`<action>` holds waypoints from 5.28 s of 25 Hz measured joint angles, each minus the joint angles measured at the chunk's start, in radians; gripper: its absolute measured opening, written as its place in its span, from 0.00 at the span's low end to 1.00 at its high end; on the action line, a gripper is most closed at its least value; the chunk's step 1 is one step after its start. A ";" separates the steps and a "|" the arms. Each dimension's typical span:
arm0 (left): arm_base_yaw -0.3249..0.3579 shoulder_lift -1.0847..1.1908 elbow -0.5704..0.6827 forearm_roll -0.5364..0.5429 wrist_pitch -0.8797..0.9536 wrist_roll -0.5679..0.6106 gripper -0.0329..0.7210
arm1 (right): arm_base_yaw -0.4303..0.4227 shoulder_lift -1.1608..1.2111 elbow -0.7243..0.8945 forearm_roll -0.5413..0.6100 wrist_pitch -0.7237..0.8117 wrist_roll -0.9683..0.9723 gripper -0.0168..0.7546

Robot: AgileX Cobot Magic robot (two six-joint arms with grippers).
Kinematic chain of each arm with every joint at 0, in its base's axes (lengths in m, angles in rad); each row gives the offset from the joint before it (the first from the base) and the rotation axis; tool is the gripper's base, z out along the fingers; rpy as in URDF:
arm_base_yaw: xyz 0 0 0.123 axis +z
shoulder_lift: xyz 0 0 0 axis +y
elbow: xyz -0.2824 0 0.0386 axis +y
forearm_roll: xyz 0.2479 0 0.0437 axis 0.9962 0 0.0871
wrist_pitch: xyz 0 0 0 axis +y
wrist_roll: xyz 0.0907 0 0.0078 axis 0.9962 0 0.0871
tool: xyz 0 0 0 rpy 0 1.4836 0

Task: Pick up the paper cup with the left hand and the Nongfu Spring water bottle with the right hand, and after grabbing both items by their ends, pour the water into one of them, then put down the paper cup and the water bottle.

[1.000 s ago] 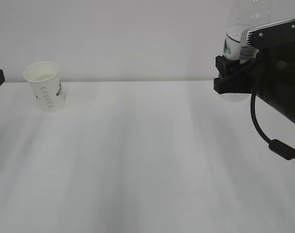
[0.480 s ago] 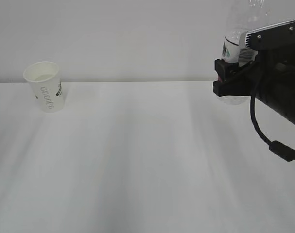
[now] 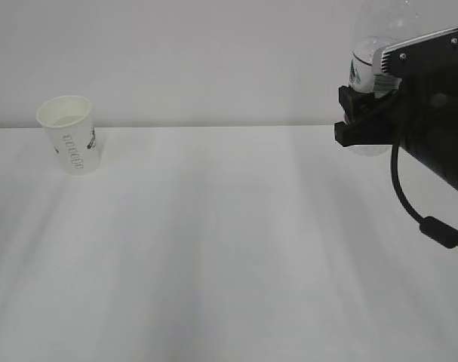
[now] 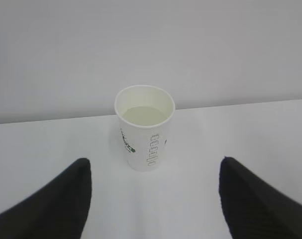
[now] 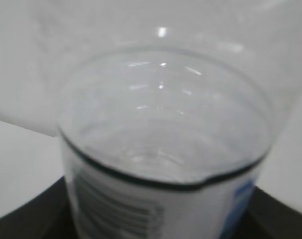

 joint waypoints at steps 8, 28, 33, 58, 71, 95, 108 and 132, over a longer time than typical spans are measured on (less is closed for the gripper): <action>0.000 0.000 0.000 0.000 0.000 0.000 0.81 | 0.000 0.116 0.000 0.017 -0.055 -0.026 0.64; 0.000 0.042 0.000 0.000 -0.055 0.000 0.81 | -0.205 0.179 0.000 -0.012 -0.090 0.119 0.64; 0.000 0.046 0.000 0.000 -0.070 0.000 0.81 | -0.234 0.204 -0.008 -0.092 -0.109 0.157 0.64; 0.000 0.046 0.000 0.009 -0.080 0.000 0.81 | -0.236 0.484 -0.278 -0.182 -0.104 0.226 0.64; 0.000 0.046 0.000 0.030 -0.080 0.000 0.81 | -0.236 0.599 -0.298 -0.213 -0.200 0.232 0.64; 0.000 0.046 0.000 0.062 -0.043 0.000 0.81 | -0.236 0.657 -0.265 -0.241 -0.376 0.296 0.87; 0.000 0.046 0.000 0.086 0.000 0.000 0.81 | -0.236 0.621 -0.095 -0.242 -0.416 0.296 0.87; 0.000 -0.160 0.000 0.088 0.150 0.002 0.81 | -0.236 0.248 0.189 -0.236 -0.415 0.298 0.84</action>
